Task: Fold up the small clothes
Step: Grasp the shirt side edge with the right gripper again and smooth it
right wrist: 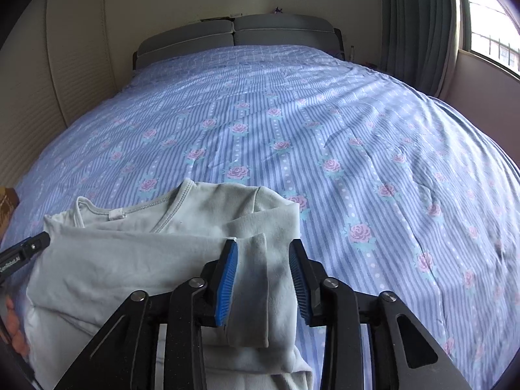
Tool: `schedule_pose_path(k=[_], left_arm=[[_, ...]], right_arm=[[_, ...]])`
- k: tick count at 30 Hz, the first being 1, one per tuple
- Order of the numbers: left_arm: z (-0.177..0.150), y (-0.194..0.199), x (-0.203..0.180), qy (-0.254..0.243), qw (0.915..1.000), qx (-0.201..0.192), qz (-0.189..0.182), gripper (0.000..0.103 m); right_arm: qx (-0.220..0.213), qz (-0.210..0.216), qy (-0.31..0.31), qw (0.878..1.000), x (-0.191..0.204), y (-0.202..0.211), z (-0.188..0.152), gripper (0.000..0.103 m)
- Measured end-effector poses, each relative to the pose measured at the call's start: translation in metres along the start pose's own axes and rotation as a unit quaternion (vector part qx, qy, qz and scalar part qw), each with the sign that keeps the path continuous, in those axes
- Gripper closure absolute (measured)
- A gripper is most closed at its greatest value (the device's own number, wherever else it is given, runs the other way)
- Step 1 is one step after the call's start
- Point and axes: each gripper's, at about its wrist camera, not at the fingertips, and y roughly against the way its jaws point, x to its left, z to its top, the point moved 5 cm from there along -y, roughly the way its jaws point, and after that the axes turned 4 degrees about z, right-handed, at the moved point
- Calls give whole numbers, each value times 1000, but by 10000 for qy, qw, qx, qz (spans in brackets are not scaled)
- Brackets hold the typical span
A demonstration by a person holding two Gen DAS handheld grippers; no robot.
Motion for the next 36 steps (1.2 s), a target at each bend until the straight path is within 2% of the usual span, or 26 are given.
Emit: schedule_pose_path(k=[6,11,14,20,24,27,30,33,36], left_arm=[[-30,39,1,-264,9994,-44,-231,43],[-58,49,-7,-859,9963,40,-60,43],[-65,46,-6,-977,9951,89,97,43],[-71,30,8,-698,9970,287,175,42],[-73,32,17,-705,9956,253,569,42],[-76,32,27,-449,9977,284,422,41],[-81,39,25,-459,9981,196,356,42],[-85,39,29,-446,9976,238,471,42],[-85,39,37,-253,9984,279,426,42]], right_arm=[[-101,125,14,9999,10,38,-13,61],[115,107,35,9999,12,43,-36,61],[104,-21,127,9999,11,49,-43,61],[47,-174,82,9998,-1,58,-51,61],[80,-373,117,9992,-10,57,-57,61],[167,-436,78,9989,-16,55,-65,61],[252,-456,102,9986,-17,53,-74,61],[371,-573,167,9975,-18,47,-83,61],[443,-702,103,9965,-26,45,-90,60]])
